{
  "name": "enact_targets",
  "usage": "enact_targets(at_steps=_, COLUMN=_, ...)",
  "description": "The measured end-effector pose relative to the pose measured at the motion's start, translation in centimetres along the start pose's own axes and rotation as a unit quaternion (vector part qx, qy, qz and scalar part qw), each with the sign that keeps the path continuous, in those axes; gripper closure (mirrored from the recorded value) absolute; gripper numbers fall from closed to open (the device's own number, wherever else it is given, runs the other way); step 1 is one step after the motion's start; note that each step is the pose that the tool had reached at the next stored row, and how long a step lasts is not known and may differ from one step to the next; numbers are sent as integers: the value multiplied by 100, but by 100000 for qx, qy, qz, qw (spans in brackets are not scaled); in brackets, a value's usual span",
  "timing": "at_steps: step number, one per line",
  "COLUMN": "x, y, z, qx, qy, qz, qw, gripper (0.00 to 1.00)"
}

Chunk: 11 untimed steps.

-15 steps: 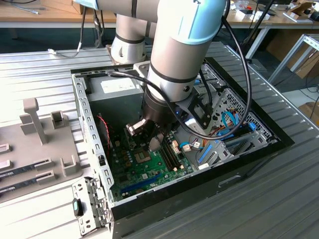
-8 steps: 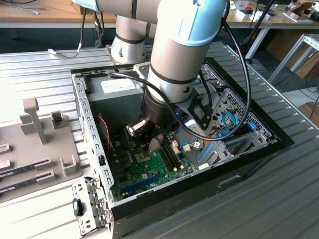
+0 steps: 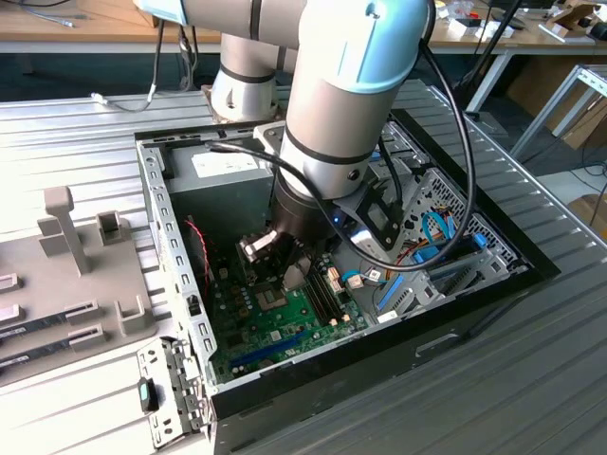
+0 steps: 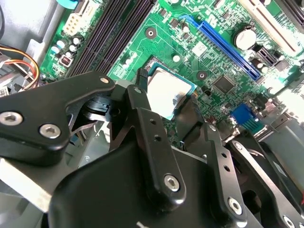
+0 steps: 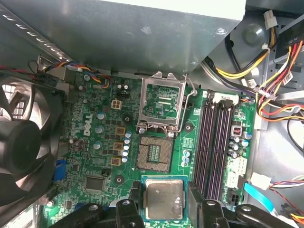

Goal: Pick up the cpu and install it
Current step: 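Place the cpu into insertion slot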

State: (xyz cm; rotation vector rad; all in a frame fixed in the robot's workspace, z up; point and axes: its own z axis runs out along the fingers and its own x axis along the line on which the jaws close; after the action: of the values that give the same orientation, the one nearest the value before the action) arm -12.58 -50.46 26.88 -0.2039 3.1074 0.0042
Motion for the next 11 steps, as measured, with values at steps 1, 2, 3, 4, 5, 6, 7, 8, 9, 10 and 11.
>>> enact_targets(at_steps=1, x=0, y=-1, z=6, qx=4, qy=4, qz=-2, qw=100000, gripper=53)
enact_targets(at_steps=2, x=0, y=-2, z=11, qx=3, qy=3, qz=-2, qw=100000, gripper=53)
enact_targets(at_steps=3, x=1, y=-2, z=13, qx=2, qy=2, qz=-1, qw=100000, gripper=53)
enact_targets(at_steps=4, x=1, y=-3, z=17, qx=3, qy=2, qz=-1, qw=100000, gripper=53)
enact_targets(at_steps=5, x=1, y=-4, z=19, qx=2, qy=1, qz=-1, qw=100000, gripper=53)
enact_targets(at_steps=6, x=1, y=-4, z=22, qx=4, qy=3, qz=-1, qw=100000, gripper=53)
enact_targets(at_steps=7, x=1, y=-4, z=25, qx=0, qy=-1, qz=-2, qw=100000, gripper=53)
enact_targets(at_steps=8, x=1, y=-4, z=27, qx=1, qy=0, qz=-2, qw=100000, gripper=53)
enact_targets(at_steps=9, x=1, y=-4, z=29, qx=1, qy=1, qz=-2, qw=100000, gripper=53)
enact_targets(at_steps=10, x=1, y=-4, z=32, qx=-1, qy=0, qz=-2, qw=100000, gripper=53)
enact_targets(at_steps=11, x=1, y=-4, z=34, qx=0, qy=0, qz=-1, qw=100000, gripper=53)
